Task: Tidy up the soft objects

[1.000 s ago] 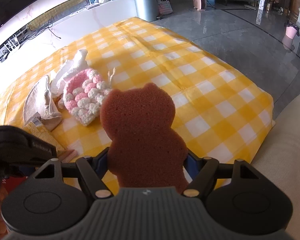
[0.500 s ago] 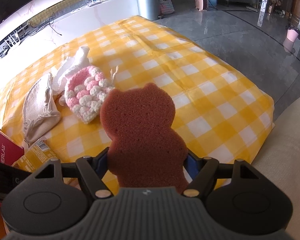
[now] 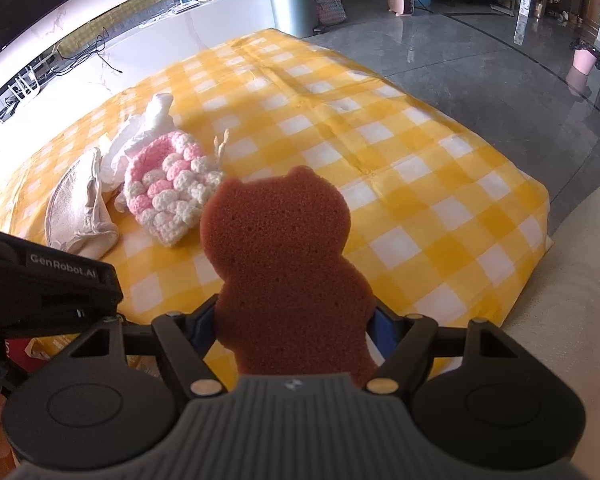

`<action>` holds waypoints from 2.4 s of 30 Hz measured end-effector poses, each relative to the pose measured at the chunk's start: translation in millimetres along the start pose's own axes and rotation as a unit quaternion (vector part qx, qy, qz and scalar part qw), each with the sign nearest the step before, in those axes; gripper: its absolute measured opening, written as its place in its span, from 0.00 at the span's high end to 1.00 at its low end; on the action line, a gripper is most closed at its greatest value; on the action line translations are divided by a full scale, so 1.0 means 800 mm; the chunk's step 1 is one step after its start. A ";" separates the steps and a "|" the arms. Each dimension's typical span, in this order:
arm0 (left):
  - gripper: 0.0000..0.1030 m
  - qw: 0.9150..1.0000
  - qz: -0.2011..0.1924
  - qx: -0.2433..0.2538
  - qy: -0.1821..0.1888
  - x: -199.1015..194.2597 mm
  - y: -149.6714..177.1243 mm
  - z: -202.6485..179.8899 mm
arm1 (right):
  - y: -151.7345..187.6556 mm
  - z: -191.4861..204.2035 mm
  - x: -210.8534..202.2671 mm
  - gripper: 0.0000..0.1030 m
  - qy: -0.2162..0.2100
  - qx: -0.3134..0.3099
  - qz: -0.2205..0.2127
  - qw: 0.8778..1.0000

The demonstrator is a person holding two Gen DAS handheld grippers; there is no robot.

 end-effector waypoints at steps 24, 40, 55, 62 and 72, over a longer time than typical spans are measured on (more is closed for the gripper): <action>0.26 0.993 -0.081 0.020 -0.088 0.015 -0.020 -0.040 | 0.002 -0.005 0.001 0.29 -0.003 0.006 0.003 1.000; 0.35 0.949 -0.187 0.253 -0.002 -0.032 0.060 -0.030 | -0.001 0.002 -0.006 0.29 -0.006 -0.009 -0.007 1.000; 0.34 0.901 -0.327 0.239 0.154 -0.127 0.112 0.050 | -0.010 0.023 -0.047 0.29 -0.101 -0.008 -0.065 0.993; 0.34 0.892 -0.358 0.198 0.192 -0.152 0.118 0.096 | -0.012 0.042 -0.073 0.29 -0.154 -0.013 -0.097 0.983; 0.35 0.889 -0.401 0.092 0.200 -0.199 0.093 0.223 | -0.015 0.101 -0.115 0.29 -0.255 -0.046 -0.134 0.956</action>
Point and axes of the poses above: each gripper's, at about its wrist camera, not at the fingertips, and x roughly the way its jaws point, z to its left, y to its underside, the point moved 3 cm from there along x, roughly the way its jaws point, and after that the axes turned 14 degrees about -y, right-handed, at the moved point
